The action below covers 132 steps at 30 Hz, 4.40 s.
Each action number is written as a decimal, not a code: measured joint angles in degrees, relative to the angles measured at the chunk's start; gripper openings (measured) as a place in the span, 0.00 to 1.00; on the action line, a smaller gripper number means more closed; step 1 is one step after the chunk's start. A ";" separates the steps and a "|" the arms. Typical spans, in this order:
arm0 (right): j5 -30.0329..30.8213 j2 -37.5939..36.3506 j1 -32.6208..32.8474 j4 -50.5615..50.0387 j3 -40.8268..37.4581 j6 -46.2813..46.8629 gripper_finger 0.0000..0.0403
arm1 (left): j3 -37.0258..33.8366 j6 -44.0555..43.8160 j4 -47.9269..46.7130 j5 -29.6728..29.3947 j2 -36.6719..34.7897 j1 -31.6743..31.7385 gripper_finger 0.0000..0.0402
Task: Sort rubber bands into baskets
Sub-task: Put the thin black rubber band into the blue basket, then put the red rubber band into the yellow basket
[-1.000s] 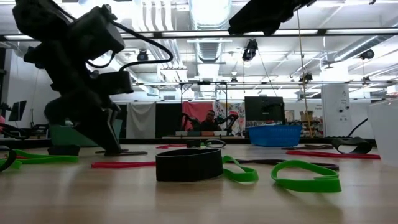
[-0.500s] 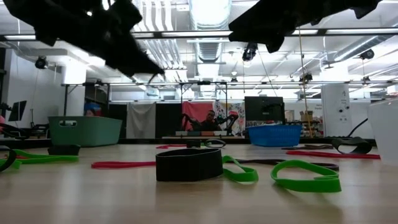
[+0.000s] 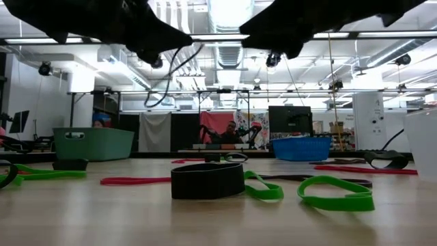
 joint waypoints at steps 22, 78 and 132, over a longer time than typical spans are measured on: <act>-8.51 19.08 -5.72 4.68 15.76 -3.19 0.65 | 0.05 -1.05 15.21 5.67 5.91 0.00 0.00; 23.04 -2.32 -34.05 -39.29 15.66 -4.42 0.02 | 0.03 -4.10 5.98 -0.62 -0.41 -0.09 0.54; 3.74 -8.10 -27.75 -55.37 15.57 12.61 0.33 | 0.05 -30.22 -24.33 -9.16 0.16 10.02 0.45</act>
